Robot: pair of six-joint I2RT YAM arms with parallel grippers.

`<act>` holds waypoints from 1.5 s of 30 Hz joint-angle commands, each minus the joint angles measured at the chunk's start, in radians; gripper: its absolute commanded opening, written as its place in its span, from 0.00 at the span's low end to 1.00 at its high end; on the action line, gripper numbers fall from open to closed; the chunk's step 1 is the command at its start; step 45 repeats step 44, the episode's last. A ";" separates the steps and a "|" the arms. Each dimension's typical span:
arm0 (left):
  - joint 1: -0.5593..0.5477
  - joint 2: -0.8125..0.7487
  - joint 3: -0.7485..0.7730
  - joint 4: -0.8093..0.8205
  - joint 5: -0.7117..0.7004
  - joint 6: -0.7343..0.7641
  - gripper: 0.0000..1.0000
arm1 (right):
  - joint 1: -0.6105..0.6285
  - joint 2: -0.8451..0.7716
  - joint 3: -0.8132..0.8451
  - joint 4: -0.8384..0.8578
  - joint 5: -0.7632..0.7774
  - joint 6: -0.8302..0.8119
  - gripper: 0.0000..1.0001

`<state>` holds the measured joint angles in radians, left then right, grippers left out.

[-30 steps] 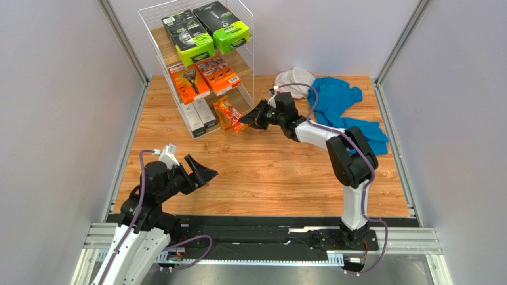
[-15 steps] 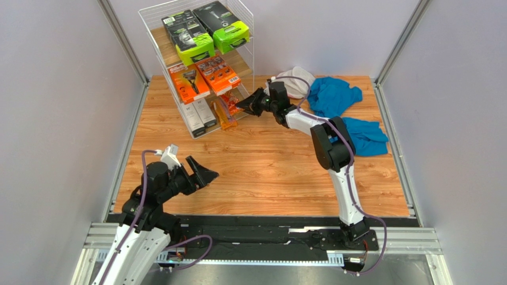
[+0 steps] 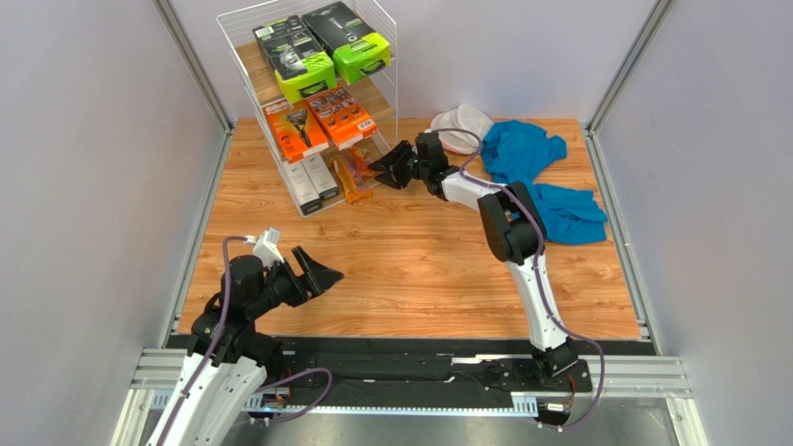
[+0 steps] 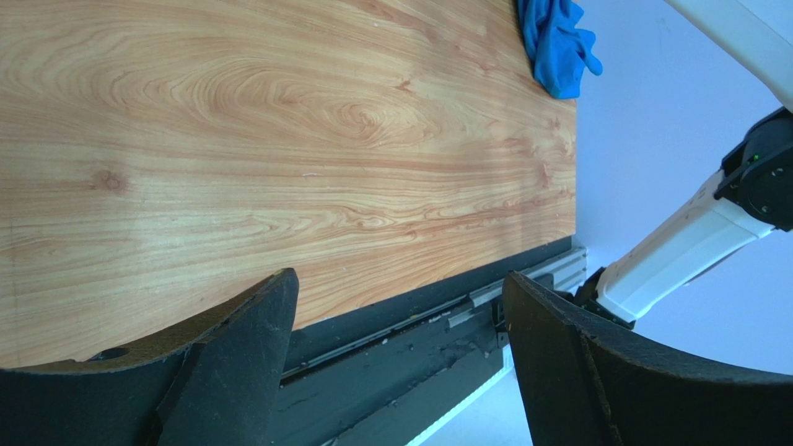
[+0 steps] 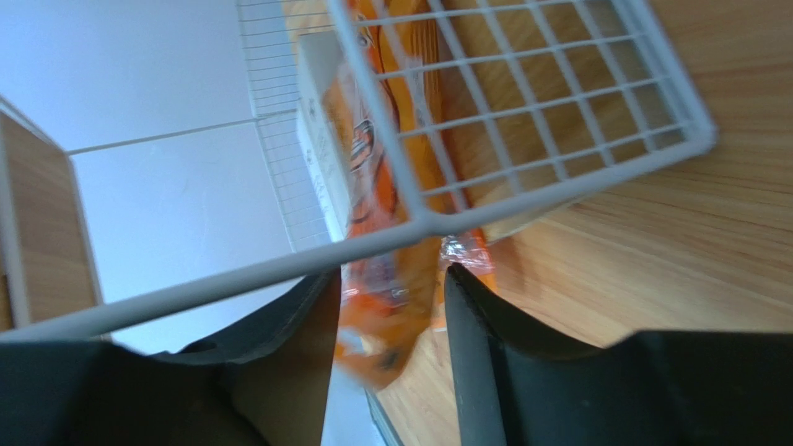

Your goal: Place and organize the shaving razors onto the shelf

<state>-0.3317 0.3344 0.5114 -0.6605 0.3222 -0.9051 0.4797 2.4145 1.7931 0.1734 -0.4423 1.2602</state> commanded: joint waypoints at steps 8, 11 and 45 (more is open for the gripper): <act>-0.001 -0.037 -0.001 0.033 0.037 0.028 0.89 | -0.003 -0.086 -0.047 -0.049 0.091 -0.034 0.70; -0.001 -0.041 0.003 0.030 0.038 0.031 0.89 | -0.004 -0.141 -0.122 -0.060 0.114 -0.051 0.75; -0.001 0.367 0.499 0.012 0.078 0.377 0.99 | -0.018 -1.264 -0.514 -0.805 0.591 -0.677 1.00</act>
